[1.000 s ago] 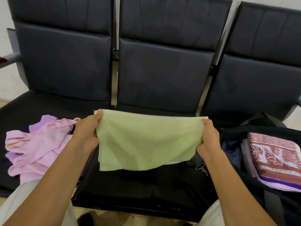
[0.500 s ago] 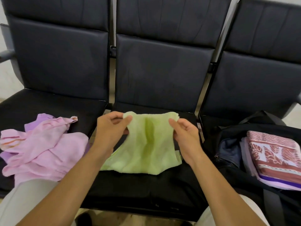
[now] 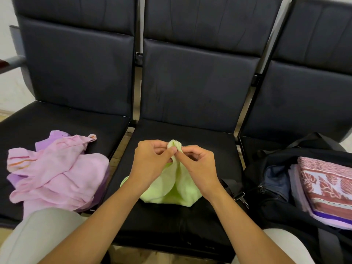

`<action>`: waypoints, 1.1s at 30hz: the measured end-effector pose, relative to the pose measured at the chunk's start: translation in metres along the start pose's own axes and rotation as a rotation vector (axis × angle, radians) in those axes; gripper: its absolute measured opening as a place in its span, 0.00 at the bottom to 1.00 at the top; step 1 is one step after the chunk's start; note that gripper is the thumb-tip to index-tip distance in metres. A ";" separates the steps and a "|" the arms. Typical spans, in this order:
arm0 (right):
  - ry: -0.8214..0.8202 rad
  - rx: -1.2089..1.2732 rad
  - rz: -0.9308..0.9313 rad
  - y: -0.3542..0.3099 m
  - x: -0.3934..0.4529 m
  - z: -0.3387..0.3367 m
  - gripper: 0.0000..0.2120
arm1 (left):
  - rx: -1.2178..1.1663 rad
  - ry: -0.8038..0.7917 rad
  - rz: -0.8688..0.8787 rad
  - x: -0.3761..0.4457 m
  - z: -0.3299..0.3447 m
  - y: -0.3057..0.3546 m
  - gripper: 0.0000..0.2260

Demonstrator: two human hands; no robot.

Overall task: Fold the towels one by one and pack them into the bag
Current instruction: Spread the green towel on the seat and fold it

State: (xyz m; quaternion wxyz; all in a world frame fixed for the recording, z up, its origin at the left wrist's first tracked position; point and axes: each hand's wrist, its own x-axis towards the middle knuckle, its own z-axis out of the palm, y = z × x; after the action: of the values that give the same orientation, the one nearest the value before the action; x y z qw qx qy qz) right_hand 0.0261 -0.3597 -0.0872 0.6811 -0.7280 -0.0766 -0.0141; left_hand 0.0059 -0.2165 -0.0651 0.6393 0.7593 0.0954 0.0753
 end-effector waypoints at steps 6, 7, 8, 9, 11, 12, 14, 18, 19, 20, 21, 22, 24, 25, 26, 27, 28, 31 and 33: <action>-0.031 -0.073 -0.101 0.003 0.004 -0.001 0.03 | -0.036 -0.059 0.060 0.001 -0.006 0.001 0.09; -0.039 -0.079 -0.102 0.003 0.004 0.000 0.03 | -0.047 -0.066 0.060 0.001 -0.007 0.001 0.09; -0.049 -0.083 -0.102 0.003 0.004 0.000 0.03 | -0.051 -0.070 0.058 0.001 -0.007 0.002 0.09; -0.057 -0.086 -0.100 0.002 0.004 0.000 0.05 | -0.049 -0.072 0.055 0.001 -0.008 0.002 0.08; -0.066 -0.095 -0.099 0.002 0.004 -0.001 0.05 | -0.050 -0.067 0.042 0.001 -0.008 0.003 0.08; -0.068 -0.096 -0.103 0.003 0.004 -0.001 0.05 | -0.052 -0.059 0.037 0.001 -0.008 0.002 0.07; -0.072 -0.092 -0.109 0.003 0.004 -0.002 0.04 | -0.036 -0.038 0.040 0.002 -0.009 0.002 0.07; -0.078 -0.073 -0.119 0.001 0.003 -0.001 0.06 | -0.005 -0.014 0.073 0.003 -0.009 0.004 0.06; -0.078 -0.062 -0.119 0.000 0.003 -0.002 0.06 | -0.008 -0.017 0.078 0.003 -0.009 0.005 0.06; -0.077 -0.053 -0.119 0.000 0.003 -0.002 0.05 | -0.011 -0.024 0.080 0.003 -0.009 0.006 0.06; -0.078 -0.048 -0.119 0.000 0.003 -0.002 0.05 | -0.010 -0.034 0.083 0.003 -0.009 0.007 0.06; -0.076 -0.048 -0.120 0.000 0.003 -0.003 0.05 | -0.007 -0.043 0.084 0.003 -0.009 0.008 0.05; -0.049 -0.050 -0.125 0.001 0.004 -0.003 0.04 | -0.013 -0.065 0.083 0.003 -0.008 0.008 0.05; -0.031 -0.053 -0.129 0.001 0.004 -0.003 0.04 | -0.017 -0.077 0.080 0.003 -0.008 0.008 0.05; -0.017 -0.059 -0.134 0.001 0.004 -0.003 0.04 | -0.018 -0.089 0.079 0.003 -0.008 0.009 0.05; -0.008 -0.066 -0.141 0.001 0.004 -0.003 0.04 | -0.016 -0.101 0.078 0.004 -0.009 0.009 0.05; 0.000 -0.074 -0.147 0.001 0.004 -0.003 0.04 | -0.014 -0.111 0.080 0.005 -0.009 0.009 0.05; 0.003 -0.090 -0.146 0.000 0.004 -0.004 0.04 | 0.010 -0.130 0.100 0.005 -0.010 0.009 0.06; -0.007 -0.085 -0.141 -0.002 0.004 -0.005 0.04 | 0.016 -0.133 0.101 0.005 -0.010 0.008 0.06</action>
State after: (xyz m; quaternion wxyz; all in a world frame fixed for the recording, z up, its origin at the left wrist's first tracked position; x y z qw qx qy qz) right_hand 0.0303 -0.3642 -0.0845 0.6465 -0.7492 -0.1296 -0.0628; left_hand 0.0089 -0.2068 -0.0552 0.6336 0.7715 0.0150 0.0560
